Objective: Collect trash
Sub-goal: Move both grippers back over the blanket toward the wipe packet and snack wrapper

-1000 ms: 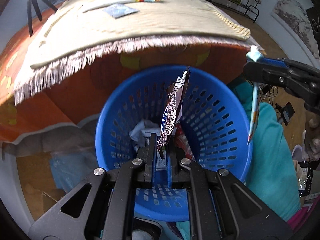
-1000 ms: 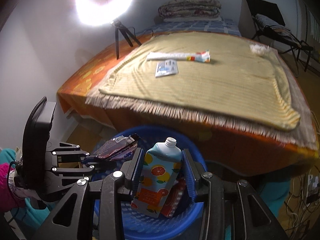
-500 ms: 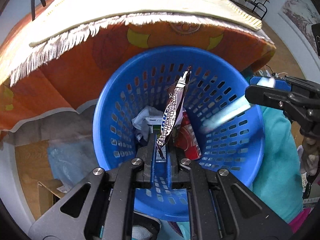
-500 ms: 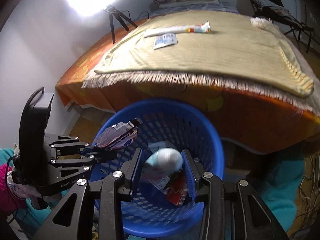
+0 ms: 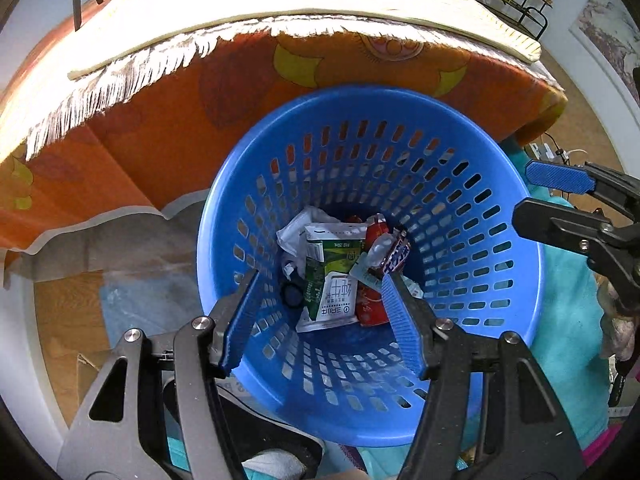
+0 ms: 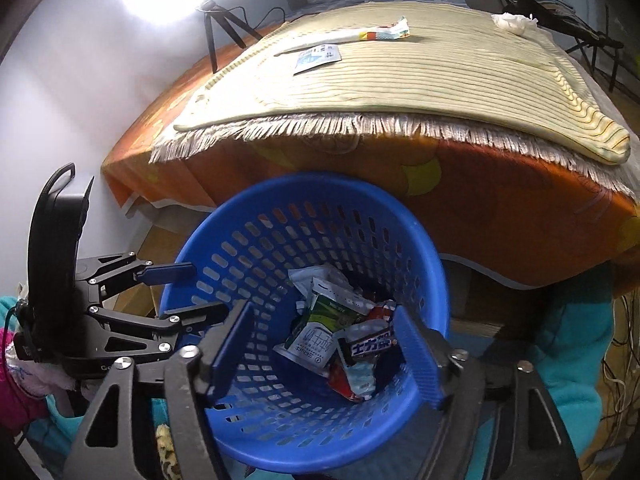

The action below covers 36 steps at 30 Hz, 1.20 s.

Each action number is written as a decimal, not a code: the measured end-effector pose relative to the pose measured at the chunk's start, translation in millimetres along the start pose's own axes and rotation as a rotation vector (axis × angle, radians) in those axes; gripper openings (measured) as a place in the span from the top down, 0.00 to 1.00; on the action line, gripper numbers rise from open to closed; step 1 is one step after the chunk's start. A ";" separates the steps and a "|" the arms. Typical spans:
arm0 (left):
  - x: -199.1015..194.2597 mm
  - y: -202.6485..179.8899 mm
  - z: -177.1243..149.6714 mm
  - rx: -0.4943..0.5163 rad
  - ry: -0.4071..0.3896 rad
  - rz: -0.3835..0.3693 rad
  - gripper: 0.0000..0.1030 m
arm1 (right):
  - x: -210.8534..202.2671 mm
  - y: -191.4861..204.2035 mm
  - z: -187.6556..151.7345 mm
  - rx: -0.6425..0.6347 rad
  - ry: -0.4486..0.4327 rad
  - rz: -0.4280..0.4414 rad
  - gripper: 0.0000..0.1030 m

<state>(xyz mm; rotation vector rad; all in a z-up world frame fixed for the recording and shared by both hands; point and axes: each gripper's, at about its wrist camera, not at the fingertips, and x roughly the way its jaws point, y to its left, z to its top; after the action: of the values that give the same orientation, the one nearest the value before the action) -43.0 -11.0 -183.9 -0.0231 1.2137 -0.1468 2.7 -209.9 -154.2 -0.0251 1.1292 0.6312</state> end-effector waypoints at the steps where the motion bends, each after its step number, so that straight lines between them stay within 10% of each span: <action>1: 0.0 1.0 0.0 0.002 -0.001 0.002 0.39 | -0.7 -0.1 0.0 0.002 -0.002 -0.002 0.18; 22: -23.4 7.1 34.8 -0.026 -0.055 -0.002 0.39 | -13.7 -6.9 20.6 -0.035 -0.079 0.007 0.05; 36: -52.2 12.3 81.2 -0.018 -0.116 -0.001 0.39 | -47.4 -24.4 107.7 -0.145 -0.152 -0.002 0.04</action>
<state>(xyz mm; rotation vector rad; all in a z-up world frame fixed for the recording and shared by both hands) 16.4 2.8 -108.0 -0.0476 1.0993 -0.1333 91.2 -216.5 -73.1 -0.1012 0.9349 0.7006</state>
